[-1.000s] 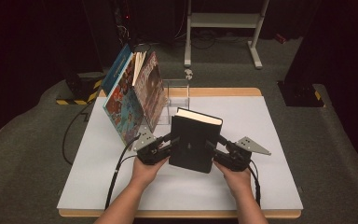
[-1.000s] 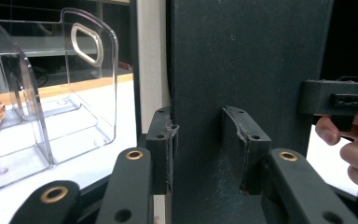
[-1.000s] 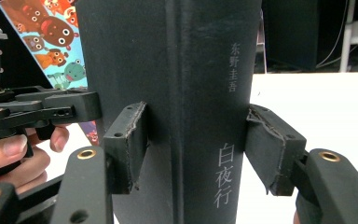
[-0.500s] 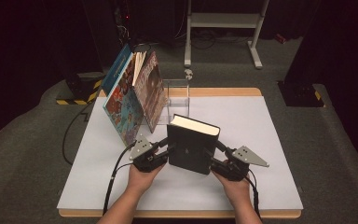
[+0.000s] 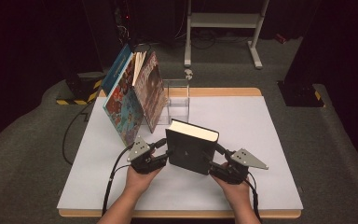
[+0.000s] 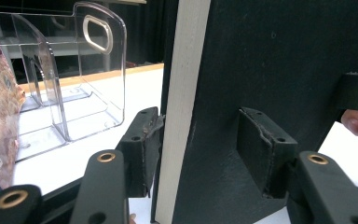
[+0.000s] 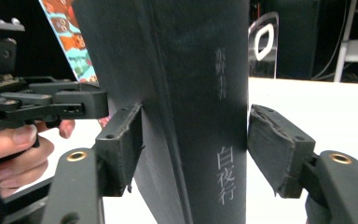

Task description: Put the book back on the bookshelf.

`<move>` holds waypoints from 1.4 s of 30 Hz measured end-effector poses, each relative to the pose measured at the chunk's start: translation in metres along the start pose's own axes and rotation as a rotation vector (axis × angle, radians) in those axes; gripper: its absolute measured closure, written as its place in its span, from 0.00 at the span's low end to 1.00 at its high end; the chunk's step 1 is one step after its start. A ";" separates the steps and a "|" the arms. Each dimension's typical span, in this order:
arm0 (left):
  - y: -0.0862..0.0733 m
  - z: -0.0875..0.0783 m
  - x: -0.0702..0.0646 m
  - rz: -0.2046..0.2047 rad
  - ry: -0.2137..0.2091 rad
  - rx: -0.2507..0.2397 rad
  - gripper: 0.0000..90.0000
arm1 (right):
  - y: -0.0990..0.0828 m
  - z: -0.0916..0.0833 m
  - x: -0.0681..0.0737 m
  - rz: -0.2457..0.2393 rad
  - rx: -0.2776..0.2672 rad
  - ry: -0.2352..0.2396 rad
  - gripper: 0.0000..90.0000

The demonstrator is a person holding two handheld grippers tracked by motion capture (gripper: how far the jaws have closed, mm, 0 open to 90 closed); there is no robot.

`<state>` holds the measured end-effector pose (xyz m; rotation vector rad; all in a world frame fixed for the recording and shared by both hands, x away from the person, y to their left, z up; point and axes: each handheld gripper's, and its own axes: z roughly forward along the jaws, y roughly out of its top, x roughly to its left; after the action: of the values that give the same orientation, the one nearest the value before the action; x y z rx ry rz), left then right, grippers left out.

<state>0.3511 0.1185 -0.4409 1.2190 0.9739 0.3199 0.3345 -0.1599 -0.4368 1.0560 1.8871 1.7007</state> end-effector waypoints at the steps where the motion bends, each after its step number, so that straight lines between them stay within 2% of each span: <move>1: -0.001 0.000 0.001 0.005 0.003 0.007 0.53 | -0.001 0.001 0.000 -0.002 0.012 -0.002 0.36; 8: -0.004 0.000 0.002 0.007 0.008 0.014 0.50 | 0.000 0.002 0.000 -0.013 0.022 0.020 0.30; 15: -0.006 0.001 0.002 0.005 0.008 0.020 0.48 | 0.008 0.006 -0.002 -0.031 0.028 0.041 0.25; 23: -0.010 -0.002 0.006 0.032 0.027 0.046 0.46 | 0.019 0.013 -0.001 -0.061 0.028 0.053 0.25; 28: -0.013 -0.011 0.013 0.027 0.050 0.065 0.46 | 0.021 0.022 0.003 -0.088 0.047 0.093 0.28; 32: -0.017 -0.022 0.028 0.066 0.101 0.110 0.45 | 0.022 0.025 0.005 -0.115 0.043 0.109 0.29; 34: -0.021 -0.027 0.040 0.085 0.146 0.151 0.45 | 0.023 0.026 0.005 -0.122 0.043 0.110 0.29; 36: -0.027 -0.032 0.051 0.131 0.213 0.176 0.44 | 0.023 0.026 0.005 -0.124 0.042 0.115 0.30; 37: -0.029 -0.033 0.055 0.138 0.242 0.177 0.44 | 0.023 0.026 0.005 -0.130 0.039 0.115 0.30; 38: -0.029 -0.033 0.055 0.138 0.242 0.177 0.44 | 0.023 0.026 0.005 -0.130 0.039 0.115 0.30; 39: -0.030 -0.036 0.061 0.146 0.283 0.191 0.43 | 0.023 0.026 0.005 -0.128 0.038 0.116 0.31; 42: -0.033 -0.037 0.062 0.144 0.306 0.185 0.42 | 0.023 0.026 0.005 -0.127 0.038 0.123 0.32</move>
<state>0.3489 0.1727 -0.4993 1.4401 1.2015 0.5517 0.3560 -0.1395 -0.4190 0.8436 2.0232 1.6983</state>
